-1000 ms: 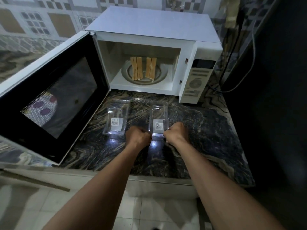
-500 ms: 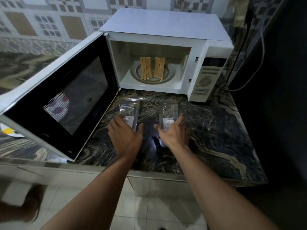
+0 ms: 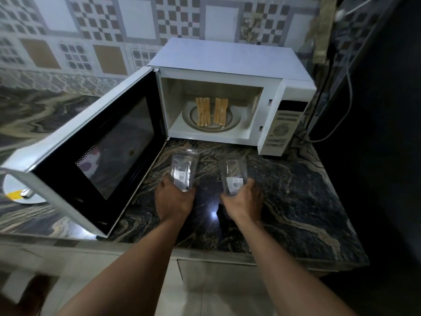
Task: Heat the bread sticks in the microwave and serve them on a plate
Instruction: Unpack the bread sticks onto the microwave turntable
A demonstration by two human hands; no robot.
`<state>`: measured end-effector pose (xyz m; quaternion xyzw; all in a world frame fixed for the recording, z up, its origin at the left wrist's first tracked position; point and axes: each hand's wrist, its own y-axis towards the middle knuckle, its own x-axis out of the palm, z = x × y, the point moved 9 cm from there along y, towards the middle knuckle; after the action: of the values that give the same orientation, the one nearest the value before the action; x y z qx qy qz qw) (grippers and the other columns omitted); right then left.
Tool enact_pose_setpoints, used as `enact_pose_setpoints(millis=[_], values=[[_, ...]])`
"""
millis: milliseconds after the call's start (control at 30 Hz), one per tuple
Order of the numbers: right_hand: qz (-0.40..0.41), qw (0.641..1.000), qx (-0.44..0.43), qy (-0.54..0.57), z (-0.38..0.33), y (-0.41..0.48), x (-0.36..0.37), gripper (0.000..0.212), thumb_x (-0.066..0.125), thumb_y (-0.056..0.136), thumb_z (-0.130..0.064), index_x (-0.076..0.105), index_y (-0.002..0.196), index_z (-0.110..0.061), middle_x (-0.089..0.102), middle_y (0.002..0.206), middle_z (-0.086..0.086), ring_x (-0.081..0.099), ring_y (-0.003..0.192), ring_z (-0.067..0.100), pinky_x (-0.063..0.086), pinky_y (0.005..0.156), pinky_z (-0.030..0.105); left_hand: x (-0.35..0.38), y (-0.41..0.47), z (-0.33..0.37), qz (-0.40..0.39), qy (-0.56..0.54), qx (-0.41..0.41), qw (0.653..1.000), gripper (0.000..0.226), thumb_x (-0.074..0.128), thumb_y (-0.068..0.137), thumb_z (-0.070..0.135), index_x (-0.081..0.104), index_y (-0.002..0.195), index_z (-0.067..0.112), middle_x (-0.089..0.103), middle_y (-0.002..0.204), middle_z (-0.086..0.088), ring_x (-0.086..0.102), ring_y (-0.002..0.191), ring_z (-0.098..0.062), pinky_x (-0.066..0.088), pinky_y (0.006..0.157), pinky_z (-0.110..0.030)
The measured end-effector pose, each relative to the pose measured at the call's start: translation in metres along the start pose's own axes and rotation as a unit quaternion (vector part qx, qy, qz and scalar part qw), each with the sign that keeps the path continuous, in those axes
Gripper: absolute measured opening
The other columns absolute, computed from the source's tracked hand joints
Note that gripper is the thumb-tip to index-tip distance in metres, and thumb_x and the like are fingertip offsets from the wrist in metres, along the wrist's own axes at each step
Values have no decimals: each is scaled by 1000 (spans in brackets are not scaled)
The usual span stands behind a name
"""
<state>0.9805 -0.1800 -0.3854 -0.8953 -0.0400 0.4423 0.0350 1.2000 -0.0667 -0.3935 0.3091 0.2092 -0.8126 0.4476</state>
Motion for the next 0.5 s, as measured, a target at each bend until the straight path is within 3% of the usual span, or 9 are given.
enact_pose_setpoints(millis=[200, 333, 433, 500], values=[[22, 1000, -4, -1, -20, -15, -37, 85, 78, 65, -49, 41, 133, -12, 49, 133, 16, 46, 123, 35, 43, 102, 45, -29, -18, 28, -7, -44, -3, 999, 76, 80, 66, 47, 53, 130, 18, 59, 124, -13, 58, 115, -37, 50, 97, -42], [27, 1000, -6, -12, -39, -27, -70, 88, 76, 69, -52, 38, 137, -11, 46, 138, 17, 43, 127, 35, 41, 104, 42, -57, -24, 52, -1, -71, 24, 997, 61, 71, 61, 61, 58, 109, 26, 67, 105, -5, 65, 95, -29, 57, 85, -40], [38, 999, -7, -7, -55, -35, -95, 93, 75, 67, -56, 38, 139, -11, 46, 138, 15, 44, 126, 36, 44, 101, 45, -85, -36, 80, -7, -85, 45, 995, 67, 79, 71, 46, 52, 125, 18, 58, 114, -8, 60, 103, -30, 52, 91, -41], [44, 999, -13, -3, -69, -41, -111, 94, 75, 66, -57, 37, 137, -9, 47, 136, 16, 45, 124, 36, 45, 98, 44, -104, -41, 98, 5, -79, 66, 995, 71, 78, 72, 46, 48, 130, 17, 54, 118, -8, 56, 106, -28, 50, 93, -42]])
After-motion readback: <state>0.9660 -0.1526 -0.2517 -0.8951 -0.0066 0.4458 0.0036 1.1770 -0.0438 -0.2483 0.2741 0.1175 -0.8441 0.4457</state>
